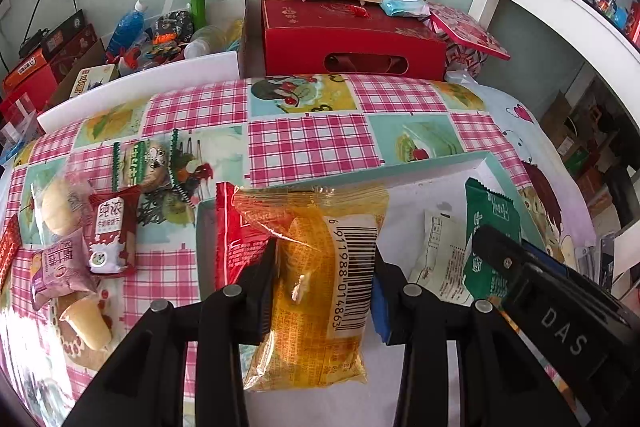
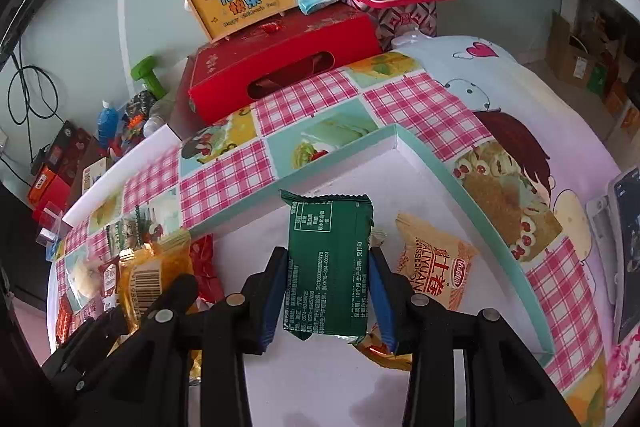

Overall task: Organize snacks
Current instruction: 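Lower the green pack into the tray with the right tool while the left tool releases the bread bag there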

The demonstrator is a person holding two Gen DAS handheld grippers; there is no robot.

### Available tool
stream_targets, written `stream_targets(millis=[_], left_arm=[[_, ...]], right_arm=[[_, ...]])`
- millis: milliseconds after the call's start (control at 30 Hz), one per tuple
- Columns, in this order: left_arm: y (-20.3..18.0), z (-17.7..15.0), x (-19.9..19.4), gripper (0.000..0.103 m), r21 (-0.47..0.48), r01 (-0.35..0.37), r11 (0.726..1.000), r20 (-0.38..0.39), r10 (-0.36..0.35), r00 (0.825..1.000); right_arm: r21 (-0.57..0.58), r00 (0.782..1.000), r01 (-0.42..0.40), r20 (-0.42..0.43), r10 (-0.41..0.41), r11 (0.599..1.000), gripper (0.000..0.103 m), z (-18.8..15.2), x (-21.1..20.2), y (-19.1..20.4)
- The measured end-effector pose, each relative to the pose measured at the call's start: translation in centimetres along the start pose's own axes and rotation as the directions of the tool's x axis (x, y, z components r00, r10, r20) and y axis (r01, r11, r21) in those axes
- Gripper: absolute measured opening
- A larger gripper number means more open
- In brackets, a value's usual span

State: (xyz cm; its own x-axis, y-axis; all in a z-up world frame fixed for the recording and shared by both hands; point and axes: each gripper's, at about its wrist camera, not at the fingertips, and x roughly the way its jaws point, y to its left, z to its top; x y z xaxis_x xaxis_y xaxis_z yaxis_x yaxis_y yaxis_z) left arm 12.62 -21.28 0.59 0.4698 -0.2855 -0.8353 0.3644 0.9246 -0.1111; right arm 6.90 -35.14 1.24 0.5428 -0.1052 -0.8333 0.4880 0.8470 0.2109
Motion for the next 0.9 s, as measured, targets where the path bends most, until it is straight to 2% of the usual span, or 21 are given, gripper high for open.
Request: stream_targets(millis=[133,233,367,400,433,500,700,767,800,833,900], left_arm=[[0.1,0.1,0.2,0.041,-0.008,-0.002,1.000,0.004,0.002,1.000],[0.2,0.1,0.0,0.048,-0.009,-0.014,1.000,0.000,0.014,1.000],[0.6,0.3,-0.7,0.049,-0.022,-0.007,1.000,-0.006,0.007,1.000],[0.6,0.3,-0.9,0.053,-0.023,-0.014,1.000,-0.012,0.014,1.000],[0.7,0.4,-1.1,0.062,-0.026,-0.024,0.999,-0.015,0.024,1.000],[1.0,0.5,-1.6,0.072,-0.040,-0.035,0.999,-0.013,0.034,0.999],[2.7,0.7,-2.5,0.074,-0.113,-0.068,0.991,-0.041,0.064,0.997],[3.6,0.7,-2.6,0.077,-0.149,-0.078,0.986,-0.039,0.073,0.997],[3.9,0.7,-2.7,0.084,-0.160,-0.084,0.984,-0.039,0.079,0.996],[4.5,0.7,-2.7,0.090,-0.183,-0.104,0.978,-0.039,0.098,0.994],[5.3,0.6,-2.6,0.093,-0.212,-0.135,0.968,-0.045,0.128,0.991]], right_arm=[[0.004,1.000,0.011,-0.008,-0.011,1.000,0.042,0.0,0.4,-0.4],[0.008,1.000,0.011,-0.012,-0.011,1.000,0.042,0.1,0.5,-0.4],[-0.004,1.000,0.011,-0.011,-0.011,1.000,0.042,0.0,0.4,-0.2],[-0.006,1.000,0.012,-0.010,-0.013,1.000,0.042,0.0,0.4,-0.1],[-0.006,1.000,0.014,-0.010,-0.014,1.000,0.043,0.0,0.4,-0.1],[-0.001,1.000,0.018,-0.004,-0.018,1.000,0.043,0.1,0.3,-0.2],[-0.001,1.000,0.018,-0.008,-0.019,1.000,0.047,0.2,0.2,-0.3],[-0.008,1.000,0.019,-0.012,-0.020,1.000,0.048,0.2,0.2,-0.1],[-0.014,1.000,0.020,-0.012,-0.020,1.000,0.054,0.1,0.2,0.0],[-0.026,1.000,0.017,-0.009,-0.017,1.000,0.066,0.1,0.1,0.3],[-0.044,1.000,0.009,0.004,-0.009,0.999,0.081,0.0,0.0,0.7]])
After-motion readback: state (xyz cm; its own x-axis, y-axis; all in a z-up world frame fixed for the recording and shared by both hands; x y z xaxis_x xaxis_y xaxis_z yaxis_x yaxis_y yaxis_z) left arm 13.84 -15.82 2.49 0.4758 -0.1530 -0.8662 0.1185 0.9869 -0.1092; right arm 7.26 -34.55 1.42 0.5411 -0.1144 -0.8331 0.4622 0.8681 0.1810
